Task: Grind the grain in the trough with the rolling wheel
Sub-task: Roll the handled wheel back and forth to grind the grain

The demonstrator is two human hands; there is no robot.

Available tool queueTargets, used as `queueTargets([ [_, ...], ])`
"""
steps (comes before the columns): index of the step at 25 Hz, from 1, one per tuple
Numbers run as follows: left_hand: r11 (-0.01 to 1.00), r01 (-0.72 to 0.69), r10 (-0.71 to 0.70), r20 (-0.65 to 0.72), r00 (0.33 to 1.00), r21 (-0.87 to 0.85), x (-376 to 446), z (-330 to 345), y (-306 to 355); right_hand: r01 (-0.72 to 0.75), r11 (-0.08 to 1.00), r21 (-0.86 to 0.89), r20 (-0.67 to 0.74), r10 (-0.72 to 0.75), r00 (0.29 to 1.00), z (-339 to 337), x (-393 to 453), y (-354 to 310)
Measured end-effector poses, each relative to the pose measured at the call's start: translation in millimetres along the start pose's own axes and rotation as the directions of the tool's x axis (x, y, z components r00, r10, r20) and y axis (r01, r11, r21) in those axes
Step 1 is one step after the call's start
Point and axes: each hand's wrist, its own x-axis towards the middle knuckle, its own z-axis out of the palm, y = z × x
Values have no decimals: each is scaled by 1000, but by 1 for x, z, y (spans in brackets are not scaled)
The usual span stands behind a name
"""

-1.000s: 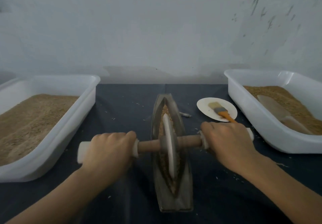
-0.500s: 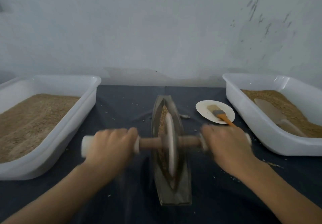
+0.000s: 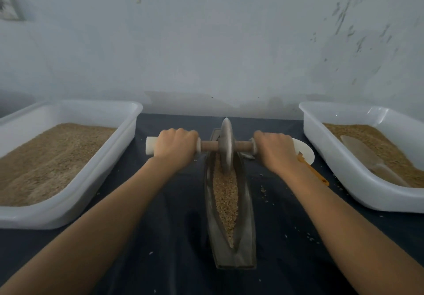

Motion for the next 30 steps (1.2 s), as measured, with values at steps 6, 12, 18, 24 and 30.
queueTargets([
  [6,967,-246,204,-386,900,-62,-117,-17,-4,223,970,93,-214,-199,956,-29,-127,4],
  [12,983,-184,184,-163,969,11,-81,-7,-5,142,988,54,-2,-143,990,-17,-93,4],
  [18,996,32,-37,-56,998,-86,3,15,-7,54,998,-35,-107,-57,993,-3,1,2],
  [24,988,-156,149,-273,950,-6,-102,-5,0,180,982,53,-177,-168,970,-15,-108,6],
  [30,990,-54,81,-210,974,129,-100,-7,3,126,990,-61,-133,-133,982,-10,-104,8],
])
